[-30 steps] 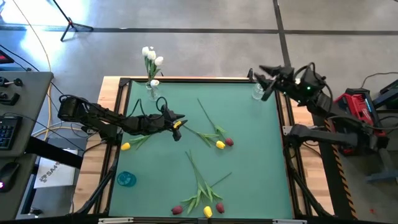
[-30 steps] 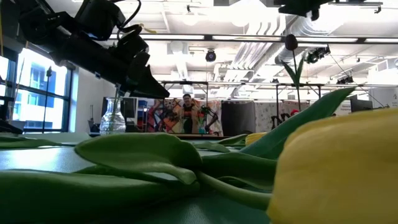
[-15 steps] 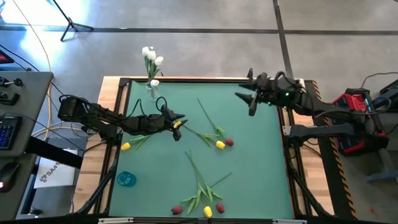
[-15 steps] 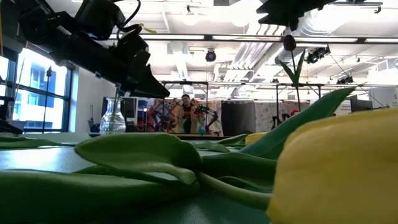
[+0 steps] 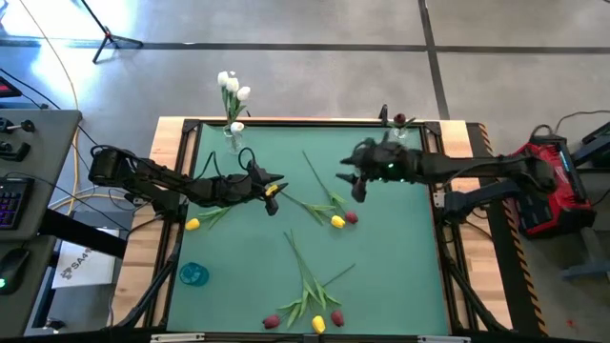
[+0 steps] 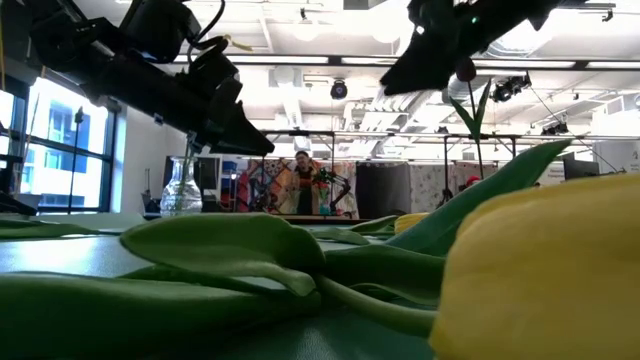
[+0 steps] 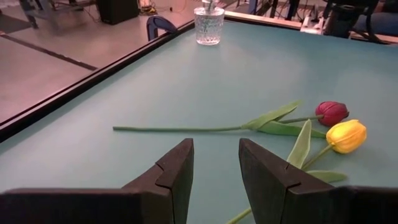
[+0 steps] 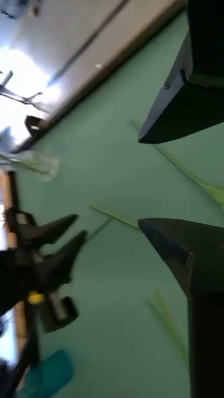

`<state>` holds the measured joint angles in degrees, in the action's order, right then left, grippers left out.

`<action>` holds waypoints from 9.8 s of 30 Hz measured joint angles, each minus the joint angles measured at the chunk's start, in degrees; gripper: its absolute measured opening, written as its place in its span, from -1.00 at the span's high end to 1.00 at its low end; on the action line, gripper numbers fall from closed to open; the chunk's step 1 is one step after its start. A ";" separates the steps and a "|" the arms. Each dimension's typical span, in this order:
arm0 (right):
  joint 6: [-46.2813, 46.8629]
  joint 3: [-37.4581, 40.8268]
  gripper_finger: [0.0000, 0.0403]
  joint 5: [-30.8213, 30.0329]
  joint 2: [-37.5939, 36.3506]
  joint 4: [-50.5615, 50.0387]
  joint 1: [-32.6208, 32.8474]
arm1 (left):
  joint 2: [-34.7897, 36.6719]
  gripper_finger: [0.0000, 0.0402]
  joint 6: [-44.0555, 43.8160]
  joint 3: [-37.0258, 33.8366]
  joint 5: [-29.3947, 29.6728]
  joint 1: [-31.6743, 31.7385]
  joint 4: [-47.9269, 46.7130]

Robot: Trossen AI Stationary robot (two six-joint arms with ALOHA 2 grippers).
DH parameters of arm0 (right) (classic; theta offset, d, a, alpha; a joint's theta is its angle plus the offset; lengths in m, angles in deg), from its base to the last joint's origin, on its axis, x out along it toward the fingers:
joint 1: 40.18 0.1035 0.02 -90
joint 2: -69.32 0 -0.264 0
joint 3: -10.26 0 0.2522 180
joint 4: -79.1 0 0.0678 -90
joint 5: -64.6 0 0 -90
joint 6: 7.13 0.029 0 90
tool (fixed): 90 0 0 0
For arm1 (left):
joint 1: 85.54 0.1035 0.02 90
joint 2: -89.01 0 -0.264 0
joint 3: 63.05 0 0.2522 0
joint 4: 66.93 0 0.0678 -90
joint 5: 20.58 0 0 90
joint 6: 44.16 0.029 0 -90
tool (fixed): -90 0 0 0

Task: Sort flowers into vase by color
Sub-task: Put the red flower into the right transparent vase

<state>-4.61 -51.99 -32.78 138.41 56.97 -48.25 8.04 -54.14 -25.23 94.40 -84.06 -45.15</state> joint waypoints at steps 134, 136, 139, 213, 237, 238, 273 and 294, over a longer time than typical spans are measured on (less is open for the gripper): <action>13.94 -26.88 0.35 8.96 23.19 -24.40 8.81 | -0.17 0.99 21.22 12.17 -10.31 -3.30 -24.26; 14.92 -26.88 0.29 2.58 20.00 -23.09 10.05 | -0.17 0.99 18.08 12.17 -7.37 -3.05 -23.79; 15.46 -26.88 0.25 -9.79 15.66 -21.95 12.25 | -0.17 1.00 13.94 12.16 -2.71 -2.95 -22.52; 15.63 4.42 0.28 -16.93 38.02 80.54 19.05 | -12.67 1.00 18.40 -1.98 -6.77 -13.09 32.07; 12.81 4.42 1.00 -18.73 38.08 77.24 20.14 | -14.32 0.95 15.63 -0.49 -7.64 -12.38 31.00; 12.63 4.42 1.00 -18.73 38.08 76.75 20.08 | -14.32 0.91 15.62 -0.50 -7.83 -12.50 30.96; 10.30 4.31 1.00 -1.89 37.30 73.31 15.31 | -14.29 0.95 10.61 0.87 -9.97 -10.48 27.87; 11.94 5.97 -0.08 -11.66 36.90 78.16 16.13 | -14.25 1.00 9.89 0.35 -5.49 -10.91 33.94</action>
<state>7.33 -46.02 -44.44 175.31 135.13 -32.12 -6.21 -44.25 -24.88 88.91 -94.97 -11.22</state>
